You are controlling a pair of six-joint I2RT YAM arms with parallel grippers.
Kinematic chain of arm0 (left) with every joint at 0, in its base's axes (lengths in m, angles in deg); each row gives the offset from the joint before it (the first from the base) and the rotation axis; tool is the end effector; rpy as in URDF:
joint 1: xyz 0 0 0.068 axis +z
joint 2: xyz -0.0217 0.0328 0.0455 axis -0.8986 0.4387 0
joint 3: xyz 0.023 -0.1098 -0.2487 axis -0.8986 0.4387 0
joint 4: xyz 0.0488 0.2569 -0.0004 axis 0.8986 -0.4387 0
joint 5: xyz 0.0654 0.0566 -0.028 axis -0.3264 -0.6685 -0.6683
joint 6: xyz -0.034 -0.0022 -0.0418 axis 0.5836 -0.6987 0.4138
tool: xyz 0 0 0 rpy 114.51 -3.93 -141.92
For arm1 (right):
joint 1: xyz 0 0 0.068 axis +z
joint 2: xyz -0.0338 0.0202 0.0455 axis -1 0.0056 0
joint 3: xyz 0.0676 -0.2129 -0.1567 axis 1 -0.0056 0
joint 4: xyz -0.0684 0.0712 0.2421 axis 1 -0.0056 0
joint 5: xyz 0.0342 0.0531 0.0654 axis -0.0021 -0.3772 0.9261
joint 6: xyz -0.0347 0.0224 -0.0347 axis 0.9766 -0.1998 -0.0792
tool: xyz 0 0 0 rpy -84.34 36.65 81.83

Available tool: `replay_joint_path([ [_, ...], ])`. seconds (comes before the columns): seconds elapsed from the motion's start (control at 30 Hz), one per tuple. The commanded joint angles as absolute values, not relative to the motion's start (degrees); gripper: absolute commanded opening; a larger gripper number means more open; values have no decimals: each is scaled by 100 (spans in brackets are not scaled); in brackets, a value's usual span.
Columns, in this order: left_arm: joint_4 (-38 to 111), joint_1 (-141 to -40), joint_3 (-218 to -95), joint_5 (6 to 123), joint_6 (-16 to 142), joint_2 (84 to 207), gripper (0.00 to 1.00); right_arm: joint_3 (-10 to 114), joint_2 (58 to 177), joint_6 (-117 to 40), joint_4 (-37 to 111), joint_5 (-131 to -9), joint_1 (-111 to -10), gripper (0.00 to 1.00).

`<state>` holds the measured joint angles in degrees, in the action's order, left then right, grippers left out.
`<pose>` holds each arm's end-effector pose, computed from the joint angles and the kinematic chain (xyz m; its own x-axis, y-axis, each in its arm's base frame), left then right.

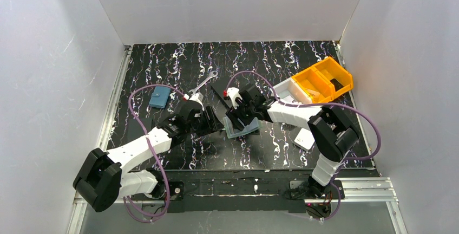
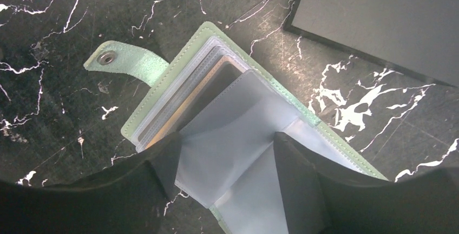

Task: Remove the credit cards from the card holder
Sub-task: Remove the credit card from the card holder.

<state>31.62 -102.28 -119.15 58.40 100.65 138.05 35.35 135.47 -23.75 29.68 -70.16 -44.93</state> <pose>0.1933 -0.1545 0.2122 -0.7839 -0.3433 -0.5173 0.0786 0.7717 -0.6311 0.2524 0.2570 0.1804 -0.4226 -0.6070 -0.6730 -0.8257 0.5640 0.0098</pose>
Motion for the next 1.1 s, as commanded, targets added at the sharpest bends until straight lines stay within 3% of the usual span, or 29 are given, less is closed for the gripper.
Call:
replay_joint_path([
  [0.0,3833,-10191,-11838,6376,10263,13696,52,3712,13748,-2276,2710,-7173,-4483,66],
  [0.17,3941,-10197,-11988,6509,10280,13926,52,3704,13715,-2346,2637,-6866,-4688,43],
  [0.23,4050,-10197,-12076,6587,10311,14092,52,3699,13685,-2386,2619,-6623,-4815,39],
  [0.5,4467,-10192,-12632,6759,10394,15223,48,3607,13705,-2675,2680,-5591,-5301,37],
  [0.83,4500,-10142,-13431,6635,10233,16359,17,3616,13914,-2833,2625,-4694,-5725,38],
  [1.07,4064,-10087,-13980,6387,9926,16950,11,3617,13949,-2830,2620,-4568,-5767,38],
])
